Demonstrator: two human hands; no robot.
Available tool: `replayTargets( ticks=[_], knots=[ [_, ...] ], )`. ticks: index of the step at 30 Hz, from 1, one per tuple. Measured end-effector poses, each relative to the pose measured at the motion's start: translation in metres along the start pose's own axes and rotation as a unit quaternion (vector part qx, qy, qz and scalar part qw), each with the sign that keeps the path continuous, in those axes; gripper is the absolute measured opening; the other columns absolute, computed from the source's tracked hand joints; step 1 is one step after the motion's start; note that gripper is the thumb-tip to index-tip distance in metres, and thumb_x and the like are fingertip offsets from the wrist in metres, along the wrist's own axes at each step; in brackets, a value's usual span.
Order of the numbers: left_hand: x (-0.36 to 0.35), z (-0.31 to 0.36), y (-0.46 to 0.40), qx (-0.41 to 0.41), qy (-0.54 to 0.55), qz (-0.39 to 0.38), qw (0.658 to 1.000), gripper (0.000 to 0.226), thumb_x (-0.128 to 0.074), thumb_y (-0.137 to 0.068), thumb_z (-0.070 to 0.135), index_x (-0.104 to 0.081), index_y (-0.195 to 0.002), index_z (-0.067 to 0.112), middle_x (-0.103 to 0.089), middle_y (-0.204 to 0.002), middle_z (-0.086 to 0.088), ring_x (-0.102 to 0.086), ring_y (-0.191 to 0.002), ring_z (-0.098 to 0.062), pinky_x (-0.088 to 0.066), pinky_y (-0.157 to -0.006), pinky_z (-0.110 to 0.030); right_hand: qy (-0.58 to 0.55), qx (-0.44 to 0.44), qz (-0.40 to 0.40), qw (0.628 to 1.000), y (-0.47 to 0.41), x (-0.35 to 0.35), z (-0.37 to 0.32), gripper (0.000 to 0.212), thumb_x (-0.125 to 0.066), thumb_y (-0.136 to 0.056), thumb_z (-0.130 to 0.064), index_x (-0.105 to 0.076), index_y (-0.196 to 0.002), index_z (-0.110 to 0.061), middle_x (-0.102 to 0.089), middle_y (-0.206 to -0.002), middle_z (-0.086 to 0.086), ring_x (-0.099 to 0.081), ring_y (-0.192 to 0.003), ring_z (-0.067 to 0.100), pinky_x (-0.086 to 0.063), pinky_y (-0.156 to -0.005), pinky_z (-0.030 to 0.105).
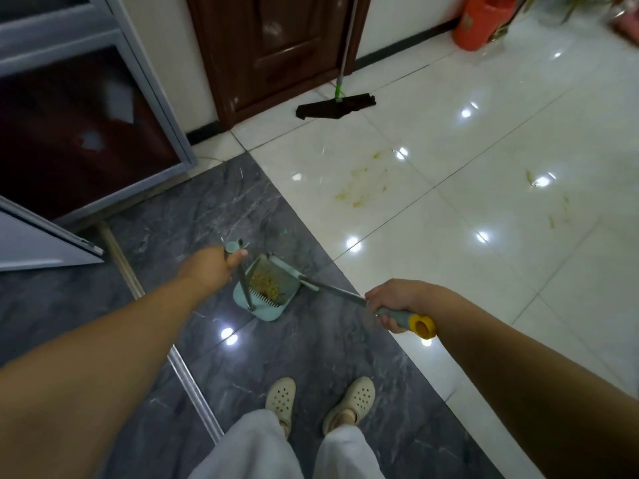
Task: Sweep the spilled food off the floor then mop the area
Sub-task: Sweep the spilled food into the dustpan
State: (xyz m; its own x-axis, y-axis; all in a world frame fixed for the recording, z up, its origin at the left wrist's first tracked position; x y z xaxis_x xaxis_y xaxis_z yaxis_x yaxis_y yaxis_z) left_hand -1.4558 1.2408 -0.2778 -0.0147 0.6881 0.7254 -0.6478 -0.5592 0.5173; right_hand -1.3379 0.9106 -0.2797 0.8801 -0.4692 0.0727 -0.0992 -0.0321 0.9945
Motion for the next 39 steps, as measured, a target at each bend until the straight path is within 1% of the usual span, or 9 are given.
replayTargets(
  ticks=[3,7,13,17,21,26,29,33,39],
  knots=[
    [-0.005,0.003,0.01,-0.01,0.019,0.007,1.0,0.046,-0.043,-0.092,0.054,-0.057,-0.073,0.014,-0.066,-0.08,-0.015,-0.063,-0.083,-0.032,-0.047,-0.075,-0.035,-0.044,0.016,0.011,0.999,0.014,-0.003,0.008,0.009,-0.048,-0.094,-0.012,-0.048,-0.087,-0.006,-0.048,-0.052,0.007,-0.041,-0.029,0.011,-0.037,-0.036,0.012],
    [-0.014,0.012,0.026,-0.024,-0.054,0.026,0.998,0.045,-0.04,-0.092,0.057,-0.059,-0.085,0.017,-0.065,-0.088,-0.012,-0.051,-0.074,-0.023,-0.033,-0.064,-0.029,-0.102,0.031,0.029,0.994,0.033,-0.003,0.019,0.013,-0.05,-0.093,-0.014,-0.05,-0.086,-0.004,-0.047,-0.056,0.009,-0.041,-0.027,0.01,-0.037,-0.037,0.012],
    [-0.02,0.038,0.045,-0.06,-0.097,0.037,0.993,0.052,-0.039,-0.091,0.061,-0.062,-0.099,0.015,-0.068,-0.101,-0.014,-0.063,-0.092,-0.03,-0.043,-0.073,-0.031,-0.233,0.069,0.026,0.97,0.069,0.001,0.04,0.018,-0.052,-0.094,-0.016,-0.052,-0.081,-0.003,-0.048,-0.053,0.007,-0.041,-0.029,0.009,-0.037,-0.035,0.013],
    [-0.024,0.066,0.057,-0.094,-0.118,0.03,0.988,0.053,-0.036,-0.091,0.062,-0.062,-0.103,0.017,-0.068,-0.1,-0.011,-0.063,-0.09,-0.028,-0.046,-0.069,-0.031,-0.331,0.094,-0.003,0.939,0.091,-0.001,0.06,0.018,-0.048,-0.096,-0.014,-0.049,-0.083,-0.002,-0.047,-0.045,0.006,-0.041,-0.027,0.009,-0.036,-0.034,0.012],
    [-0.032,0.104,0.065,-0.142,-0.122,0.011,0.982,0.05,-0.037,-0.091,0.061,-0.058,-0.095,0.016,-0.066,-0.095,-0.009,-0.062,-0.085,-0.027,-0.045,-0.066,-0.031,-0.395,0.12,-0.008,0.911,0.107,0.003,0.081,0.014,-0.046,-0.096,-0.012,-0.048,-0.087,-0.001,-0.046,-0.046,0.007,-0.039,-0.028,0.009,-0.036,-0.034,0.012],
    [-0.046,0.155,0.074,-0.196,-0.145,0.009,0.97,0.046,-0.036,-0.089,0.064,-0.05,-0.079,0.021,-0.058,-0.076,0.0,-0.058,-0.072,-0.021,-0.04,-0.056,-0.03,-0.452,0.156,0.007,0.878,0.115,0.021,0.104,0.008,-0.047,-0.096,-0.01,-0.047,-0.092,-0.003,-0.045,-0.046,0.006,-0.037,-0.03,0.008,-0.034,-0.034,0.012],
    [-0.056,0.189,0.08,-0.228,-0.132,0.01,0.965,0.04,-0.037,-0.089,0.062,-0.046,-0.072,0.027,-0.056,-0.071,0.003,-0.057,-0.069,-0.02,-0.044,-0.058,-0.031,-0.496,0.162,0.022,0.853,0.117,0.037,0.123,0.008,-0.05,-0.094,-0.008,-0.048,-0.091,-0.001,-0.046,-0.048,0.008,-0.038,-0.029,0.008,-0.034,-0.032,0.011],
    [-0.073,0.235,0.082,-0.24,-0.16,0.015,0.957,0.044,-0.037,-0.09,0.062,-0.05,-0.077,0.022,-0.058,-0.073,0.001,-0.059,-0.07,-0.021,-0.049,-0.063,-0.034,-0.544,0.176,0.031,0.82,0.116,0.067,0.146,0.007,-0.05,-0.094,-0.006,-0.047,-0.09,-0.001,-0.047,-0.045,0.009,-0.039,-0.026,0.008,-0.035,-0.03,0.011],
    [-0.115,0.312,0.082,-0.27,-0.191,0.026,0.943,0.044,-0.037,-0.09,0.063,-0.048,-0.072,0.024,-0.054,-0.067,0.005,-0.053,-0.062,-0.015,-0.038,-0.049,-0.028,-0.576,0.185,0.042,0.795,0.112,0.138,0.187,0.01,-0.052,-0.092,-0.005,-0.048,-0.099,0.001,-0.046,-0.053,0.011,-0.04,-0.029,0.008,-0.038,-0.03,0.012]
  ],
)
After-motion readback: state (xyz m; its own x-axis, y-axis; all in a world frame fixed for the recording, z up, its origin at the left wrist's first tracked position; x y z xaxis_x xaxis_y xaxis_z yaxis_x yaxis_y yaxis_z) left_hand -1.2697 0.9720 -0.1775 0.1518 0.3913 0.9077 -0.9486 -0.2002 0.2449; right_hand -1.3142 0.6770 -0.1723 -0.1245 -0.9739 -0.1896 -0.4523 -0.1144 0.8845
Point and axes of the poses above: each hand's wrist, its own y-axis away from the middle knuckle, its own x-axis out of the back of the hand, z = x × y, the point moved 10 cm from there along -y, towards the middle knuckle
